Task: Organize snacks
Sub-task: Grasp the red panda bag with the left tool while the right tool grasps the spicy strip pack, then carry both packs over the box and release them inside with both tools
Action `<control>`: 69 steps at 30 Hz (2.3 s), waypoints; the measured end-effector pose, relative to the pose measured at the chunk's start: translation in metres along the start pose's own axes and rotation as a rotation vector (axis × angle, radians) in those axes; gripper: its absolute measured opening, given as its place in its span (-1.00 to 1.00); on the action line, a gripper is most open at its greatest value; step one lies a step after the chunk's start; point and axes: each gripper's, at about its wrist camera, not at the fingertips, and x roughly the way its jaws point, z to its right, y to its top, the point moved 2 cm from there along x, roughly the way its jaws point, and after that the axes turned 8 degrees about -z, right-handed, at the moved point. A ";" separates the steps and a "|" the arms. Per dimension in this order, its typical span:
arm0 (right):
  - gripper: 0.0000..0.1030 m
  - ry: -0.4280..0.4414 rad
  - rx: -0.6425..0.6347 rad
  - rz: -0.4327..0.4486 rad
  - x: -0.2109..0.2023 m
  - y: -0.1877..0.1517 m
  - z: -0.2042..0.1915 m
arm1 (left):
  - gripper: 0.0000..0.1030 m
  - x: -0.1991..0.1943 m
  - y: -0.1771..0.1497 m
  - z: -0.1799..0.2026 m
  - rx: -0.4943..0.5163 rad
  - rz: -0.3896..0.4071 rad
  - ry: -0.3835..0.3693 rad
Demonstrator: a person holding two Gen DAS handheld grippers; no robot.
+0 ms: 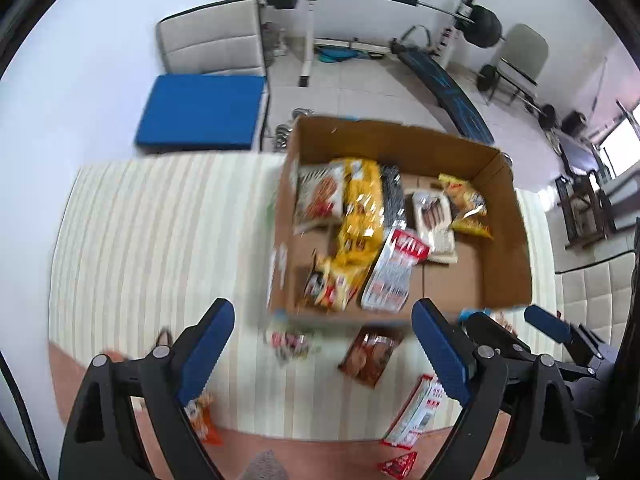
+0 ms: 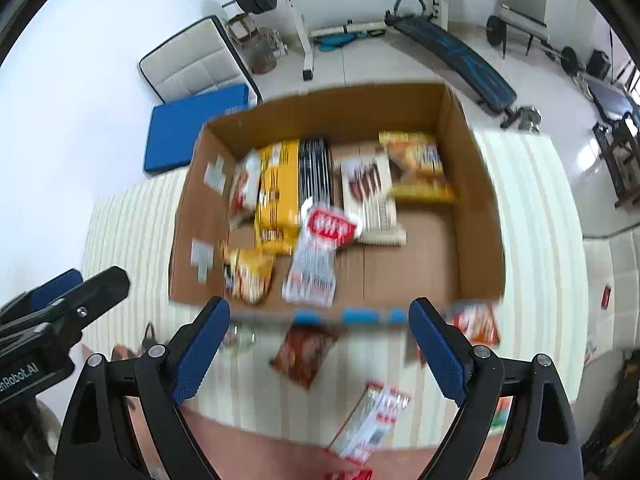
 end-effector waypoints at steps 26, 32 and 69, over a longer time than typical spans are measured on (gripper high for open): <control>0.81 -0.104 0.293 -0.489 0.191 -0.143 0.056 | 0.77 0.192 -0.148 -0.181 -0.335 -0.457 0.208; 0.76 -0.143 0.307 -0.477 0.197 -0.150 0.054 | 0.56 0.205 -0.149 -0.190 -0.362 -0.464 0.153; -0.15 -0.037 0.025 -0.107 -0.020 -0.107 0.050 | -0.11 0.046 -0.046 0.062 0.028 -0.232 -0.236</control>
